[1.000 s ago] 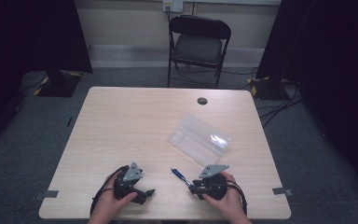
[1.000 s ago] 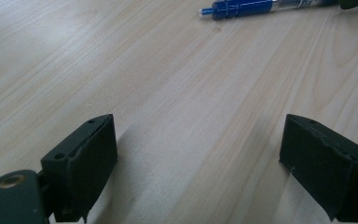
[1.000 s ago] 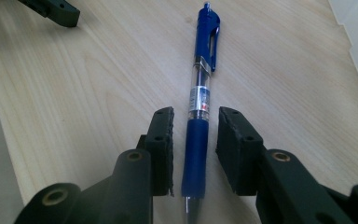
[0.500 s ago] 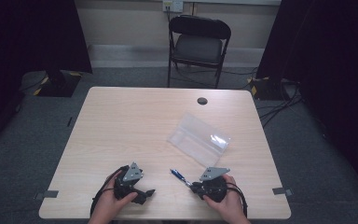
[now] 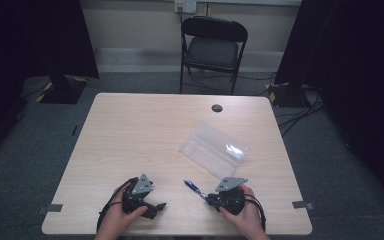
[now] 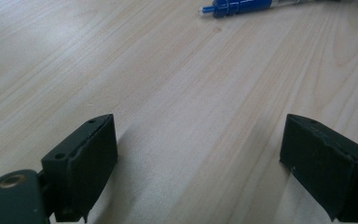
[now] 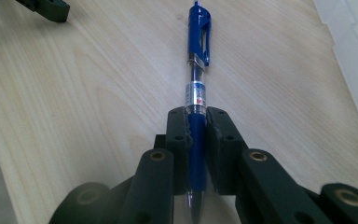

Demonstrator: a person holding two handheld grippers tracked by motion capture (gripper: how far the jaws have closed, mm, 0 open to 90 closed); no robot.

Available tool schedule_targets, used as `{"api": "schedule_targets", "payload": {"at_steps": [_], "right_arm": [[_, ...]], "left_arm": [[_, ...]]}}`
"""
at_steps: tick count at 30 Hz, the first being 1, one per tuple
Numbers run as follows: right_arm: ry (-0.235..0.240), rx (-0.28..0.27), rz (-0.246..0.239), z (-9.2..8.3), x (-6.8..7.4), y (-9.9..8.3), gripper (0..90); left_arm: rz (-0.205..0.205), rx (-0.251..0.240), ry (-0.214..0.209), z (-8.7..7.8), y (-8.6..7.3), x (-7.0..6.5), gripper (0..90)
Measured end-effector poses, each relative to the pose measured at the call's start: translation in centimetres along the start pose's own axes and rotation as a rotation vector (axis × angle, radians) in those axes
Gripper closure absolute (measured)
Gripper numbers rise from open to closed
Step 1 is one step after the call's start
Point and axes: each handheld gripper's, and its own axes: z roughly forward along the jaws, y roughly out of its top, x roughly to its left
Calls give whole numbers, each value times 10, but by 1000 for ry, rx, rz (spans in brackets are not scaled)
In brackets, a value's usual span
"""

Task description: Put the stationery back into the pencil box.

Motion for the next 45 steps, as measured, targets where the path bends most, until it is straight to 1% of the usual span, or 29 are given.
{"api": "schedule_targets", "payload": {"at_steps": [2,4,8,11,12,14,17,20,22,24,25,26,28,29,30,31,32,35,36,37,38,39,41,45], "right_arm": [[12,-7,5,-2,-4,0,801],[6,-11,7,-3,-6,-1,802],[8,-12,18,-5,-10,-3,802],[3,-9,9,-6,-14,-4,801],[6,-15,-2,-6,-16,-4,801],[14,-4,-8,-5,-18,-6,800],[20,-14,-11,-4,-19,-7,798],[44,-20,10,-5,-23,-8,755],[52,-24,14,-5,-24,-8,721],[25,-26,1,-5,-22,-8,723],[19,-23,1,-5,-22,-8,724],[12,-20,13,-5,-21,-8,724],[-3,-15,18,-6,-20,-8,714],[-19,-5,18,-7,-20,-8,713],[-19,-5,18,-7,-20,-8,713],[-47,22,7,-9,-18,-6,708],[-52,27,10,-9,-17,-6,709],[-55,34,6,-9,-17,-5,718],[-60,38,4,-9,-17,-5,742],[-54,46,15,-9,-18,-4,796],[-54,46,15,-9,-18,-4,796],[-42,41,20,-9,-20,-5,798],[-34,41,35,-10,-21,-5,802],[-51,32,35,-10,-18,-6,809]], "left_arm": [[0,0,0,0,0,0,106],[0,0,0,0,0,0,106],[0,0,1,0,0,0,106],[0,0,0,0,0,0,106],[0,0,0,0,0,0,106],[0,0,0,0,0,0,106],[0,0,0,0,0,0,106],[0,-1,0,0,0,0,106],[0,-1,0,0,0,0,106],[0,0,0,0,0,0,106],[0,0,0,0,0,0,106],[0,0,0,0,0,0,106],[-1,0,0,0,0,0,106],[0,0,0,0,0,0,106],[0,0,0,0,0,0,106],[0,0,0,0,0,0,106],[0,0,0,0,0,0,106],[0,0,0,0,0,0,106],[0,0,0,0,0,0,106],[0,0,1,0,0,0,106],[0,0,0,0,0,0,106],[-1,-1,1,0,0,0,106],[0,0,0,0,0,0,106],[0,0,0,0,0,0,106]]}}
